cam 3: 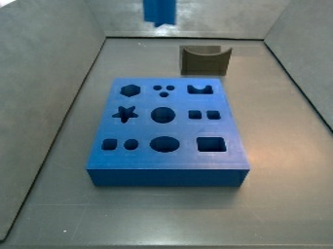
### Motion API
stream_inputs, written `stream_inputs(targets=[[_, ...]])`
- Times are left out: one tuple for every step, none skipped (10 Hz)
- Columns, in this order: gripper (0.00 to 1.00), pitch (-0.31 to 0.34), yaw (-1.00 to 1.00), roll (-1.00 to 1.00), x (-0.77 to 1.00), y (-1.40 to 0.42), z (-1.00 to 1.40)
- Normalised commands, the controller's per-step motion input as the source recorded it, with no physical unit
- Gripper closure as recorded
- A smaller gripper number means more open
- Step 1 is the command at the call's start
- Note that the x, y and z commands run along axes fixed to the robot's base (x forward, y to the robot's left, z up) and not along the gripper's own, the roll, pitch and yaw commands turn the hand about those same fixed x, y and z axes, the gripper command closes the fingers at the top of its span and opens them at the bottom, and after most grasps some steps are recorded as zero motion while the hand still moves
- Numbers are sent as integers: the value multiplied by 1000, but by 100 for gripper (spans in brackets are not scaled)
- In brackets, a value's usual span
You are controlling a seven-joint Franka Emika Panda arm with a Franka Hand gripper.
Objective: Insert the star object.
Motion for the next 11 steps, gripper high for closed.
stream_inputs(targets=[[100, -10, 37, 13, -306, 0, -1000], [100, -10, 40, 16, -309, 0, -1000], [100, -9, 37, 14, -309, 0, -1000], [100, -6, 34, 13, -306, 0, -1000], [100, -6, 31, 10, -300, 0, -1000], [100, -19, 0, 1, -243, -117, -1000], [100, -26, 0, 23, -169, -266, -1000], [100, -53, 0, 3, -114, -323, -1000], [100, -46, 0, 1, 0, -277, -1000], [100, 0, -14, 19, 57, -126, -823], [100, 0, -40, 56, 31, -20, -746]])
